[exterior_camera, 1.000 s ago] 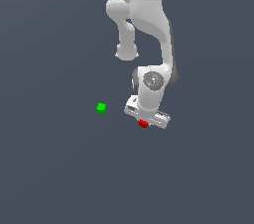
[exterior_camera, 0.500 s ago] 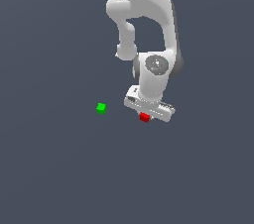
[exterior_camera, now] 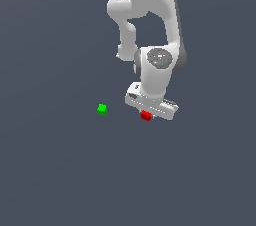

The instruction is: Stack the red cube on top of the green cube.

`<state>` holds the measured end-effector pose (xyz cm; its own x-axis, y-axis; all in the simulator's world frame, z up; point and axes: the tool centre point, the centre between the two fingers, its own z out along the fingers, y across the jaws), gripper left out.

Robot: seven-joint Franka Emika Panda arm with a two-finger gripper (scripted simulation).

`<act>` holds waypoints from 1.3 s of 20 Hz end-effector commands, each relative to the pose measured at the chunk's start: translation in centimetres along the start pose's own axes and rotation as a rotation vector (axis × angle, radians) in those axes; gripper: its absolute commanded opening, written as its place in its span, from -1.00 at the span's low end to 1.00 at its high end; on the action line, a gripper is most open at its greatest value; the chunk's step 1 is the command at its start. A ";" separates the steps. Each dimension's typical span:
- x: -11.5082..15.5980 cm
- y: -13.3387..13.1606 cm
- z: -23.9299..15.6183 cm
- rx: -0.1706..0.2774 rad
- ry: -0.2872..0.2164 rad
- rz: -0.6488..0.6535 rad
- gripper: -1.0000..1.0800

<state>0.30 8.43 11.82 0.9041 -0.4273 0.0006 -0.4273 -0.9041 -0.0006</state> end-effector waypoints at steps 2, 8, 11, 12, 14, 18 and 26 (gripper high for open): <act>0.0 0.5 0.1 0.000 0.000 0.000 -1.00; 0.1 3.3 0.8 0.000 0.000 0.000 -1.00; 0.2 5.7 1.3 0.000 0.000 0.000 -1.00; 0.2 6.6 1.5 0.000 0.000 0.000 -1.00; 0.3 8.7 2.0 0.000 0.000 0.001 -1.00; 0.6 13.3 3.1 0.000 0.000 0.001 -1.00; 1.2 20.6 4.9 -0.001 0.000 0.000 -1.00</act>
<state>-7.06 -9.63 7.21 0.9031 -0.4294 -0.0005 -0.4294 -0.9031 0.0007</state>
